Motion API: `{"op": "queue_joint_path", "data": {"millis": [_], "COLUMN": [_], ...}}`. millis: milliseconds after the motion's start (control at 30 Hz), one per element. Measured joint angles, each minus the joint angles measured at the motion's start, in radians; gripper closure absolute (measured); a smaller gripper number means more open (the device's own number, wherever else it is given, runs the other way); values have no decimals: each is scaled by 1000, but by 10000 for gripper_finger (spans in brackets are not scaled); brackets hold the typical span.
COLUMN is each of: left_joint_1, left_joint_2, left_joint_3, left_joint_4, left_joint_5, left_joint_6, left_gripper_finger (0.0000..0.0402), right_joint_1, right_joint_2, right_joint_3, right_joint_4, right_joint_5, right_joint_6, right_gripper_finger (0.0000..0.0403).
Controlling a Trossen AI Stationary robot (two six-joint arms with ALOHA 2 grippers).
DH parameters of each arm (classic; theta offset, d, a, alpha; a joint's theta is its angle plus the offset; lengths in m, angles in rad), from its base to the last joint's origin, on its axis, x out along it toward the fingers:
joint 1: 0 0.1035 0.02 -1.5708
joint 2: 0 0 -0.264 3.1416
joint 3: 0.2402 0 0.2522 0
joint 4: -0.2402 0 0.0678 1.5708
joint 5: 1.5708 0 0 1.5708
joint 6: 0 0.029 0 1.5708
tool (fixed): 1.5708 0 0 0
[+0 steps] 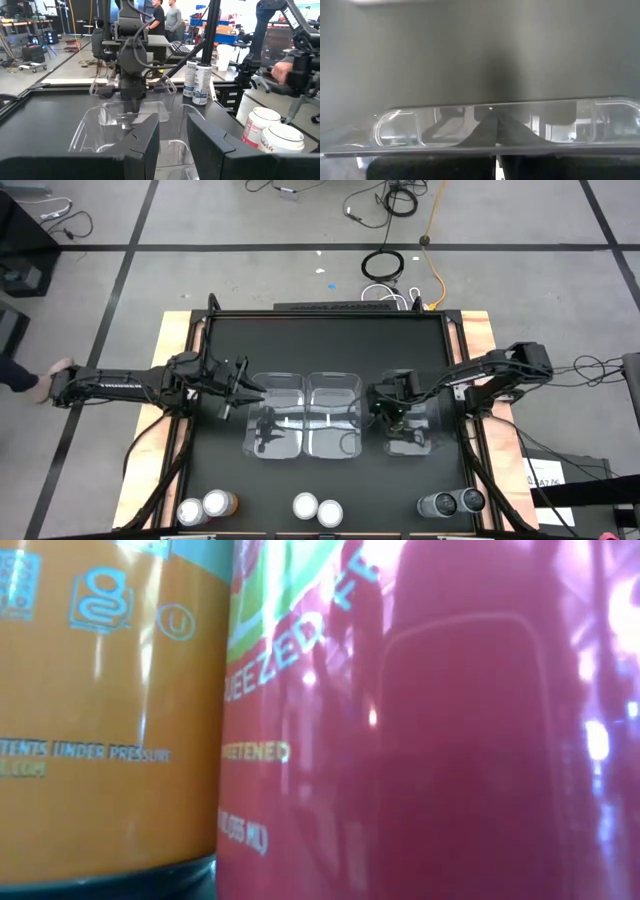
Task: Sort soda cans
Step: Move the right transparent bin to the center of the table, then put the left orange soda can into the left transparent bin
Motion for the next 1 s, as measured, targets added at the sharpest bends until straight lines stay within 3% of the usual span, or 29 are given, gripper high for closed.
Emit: {"op": "queue_joint_path", "data": {"millis": [433,700,1000], "left_joint_1": [0,0,1], "left_joint_2": [0,0,0], "left_joint_3": [0,0,0], "left_joint_4": [1,0,-25], "left_joint_5": [20,21,18], "left_joint_6": [-1,-1,-1], "left_gripper_finger": [292,292,292], "right_joint_1": [0,0,-1], "right_joint_2": [241,258,209], "right_joint_3": [252,290,289], "right_joint_4": [-12,-34,-213], "right_joint_5": [-5,0,19], "right_joint_6": [20,45,78], "right_gripper_finger": [403,403,403]}}
